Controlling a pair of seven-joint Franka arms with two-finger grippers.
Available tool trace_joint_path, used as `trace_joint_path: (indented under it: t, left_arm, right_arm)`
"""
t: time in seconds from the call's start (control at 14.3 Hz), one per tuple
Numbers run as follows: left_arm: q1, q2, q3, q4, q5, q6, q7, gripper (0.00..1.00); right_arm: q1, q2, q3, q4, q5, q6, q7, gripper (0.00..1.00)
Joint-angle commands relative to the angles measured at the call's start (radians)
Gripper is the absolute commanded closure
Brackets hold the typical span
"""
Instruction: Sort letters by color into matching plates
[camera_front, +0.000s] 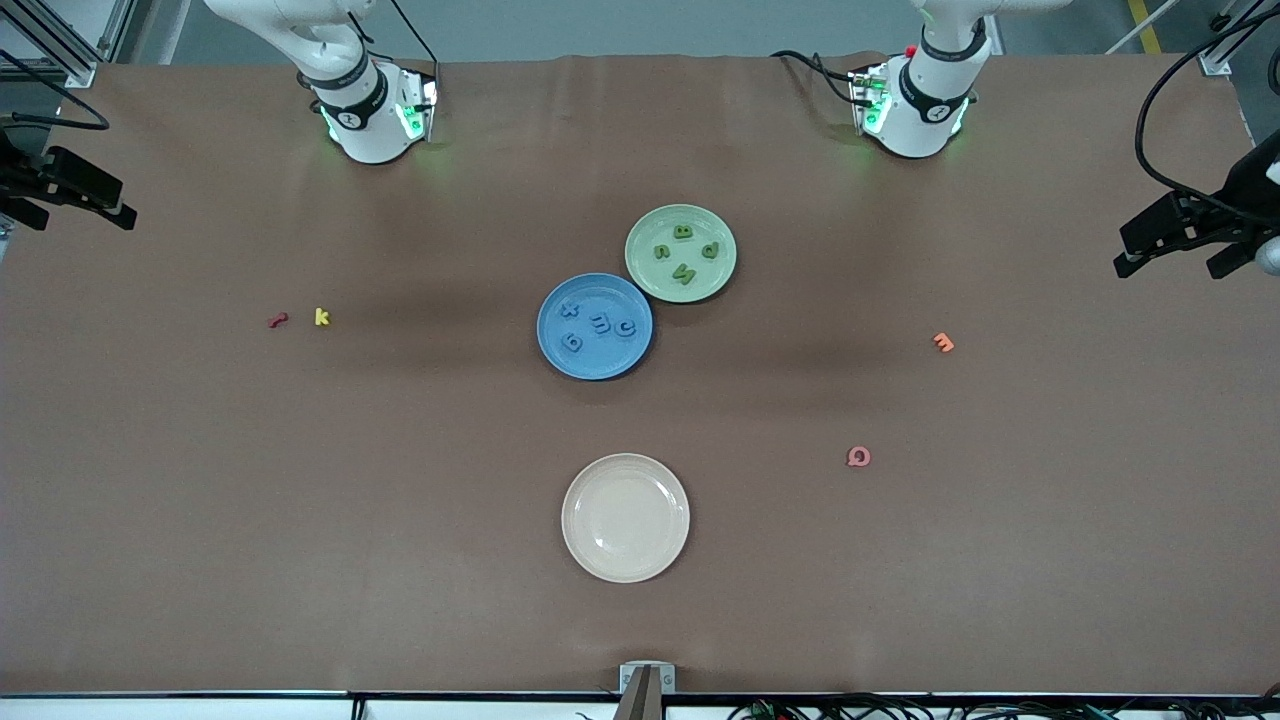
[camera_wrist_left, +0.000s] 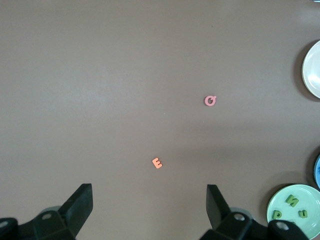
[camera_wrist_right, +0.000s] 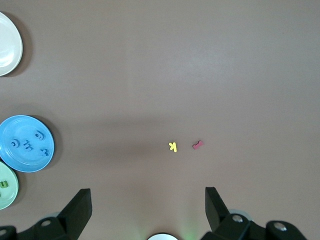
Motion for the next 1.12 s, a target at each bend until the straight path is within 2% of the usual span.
trace_joint_path:
  t: [0.0, 1.05]
  left_arm:
    - [-0.006, 0.003, 0.001, 0.016, 0.003, -0.014, 0.001, 0.0]
    - [0.0, 0.001, 0.001, 0.016, 0.001, -0.006, -0.036, 0.0]
  right_arm:
    - [-0.006, -0.029, 0.006, -0.023, -0.027, 0.0, -0.015, 0.0]
    - [0.007, -0.027, 0.006, -0.021, -0.046, 0.009, -0.014, 0.0]
